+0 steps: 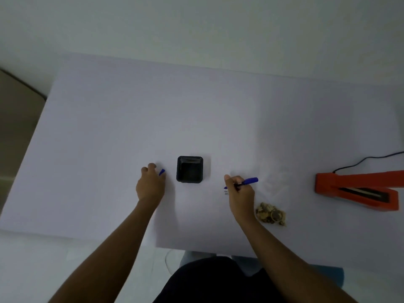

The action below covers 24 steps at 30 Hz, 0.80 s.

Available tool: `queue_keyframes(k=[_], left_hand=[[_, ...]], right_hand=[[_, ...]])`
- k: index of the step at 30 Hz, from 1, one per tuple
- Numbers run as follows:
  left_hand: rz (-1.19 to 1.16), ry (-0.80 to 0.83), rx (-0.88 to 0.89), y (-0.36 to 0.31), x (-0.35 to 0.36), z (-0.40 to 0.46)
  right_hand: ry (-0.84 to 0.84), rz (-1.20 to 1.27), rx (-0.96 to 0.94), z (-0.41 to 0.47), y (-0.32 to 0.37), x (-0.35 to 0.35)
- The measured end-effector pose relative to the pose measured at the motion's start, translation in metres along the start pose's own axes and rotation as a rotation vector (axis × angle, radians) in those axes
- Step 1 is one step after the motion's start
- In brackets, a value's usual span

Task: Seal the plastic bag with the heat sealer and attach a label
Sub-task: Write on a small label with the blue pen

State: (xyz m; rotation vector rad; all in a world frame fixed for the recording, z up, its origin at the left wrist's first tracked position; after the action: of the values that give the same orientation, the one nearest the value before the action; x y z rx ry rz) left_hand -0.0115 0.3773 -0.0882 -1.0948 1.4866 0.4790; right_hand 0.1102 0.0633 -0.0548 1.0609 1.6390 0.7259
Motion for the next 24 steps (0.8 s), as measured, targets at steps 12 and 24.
queue_keyframes(k=[12,24], left_hand=[[-0.622,-0.008,0.329,-0.091,-0.097,-0.055],[-0.813,-0.086,0.677,-0.168,-0.239,-0.124]], right_hand=[[0.148,0.321,-0.018,-0.023,0.135,-0.012],[0.165,0.536,-0.274,-0.054,0.267,-0.061]])
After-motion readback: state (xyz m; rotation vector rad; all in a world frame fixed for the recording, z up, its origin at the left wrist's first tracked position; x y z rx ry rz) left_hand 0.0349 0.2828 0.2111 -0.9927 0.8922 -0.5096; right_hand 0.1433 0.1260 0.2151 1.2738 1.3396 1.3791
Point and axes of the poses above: each hand's wrist, its own z-axis towards the middle knuckle, its own x-axis out of the palm, y = z × x, the point moved 10 cm from there along z, towards the middle knuckle, and after that the axes turned 8 degrees about -y, right-handed, at the moved point
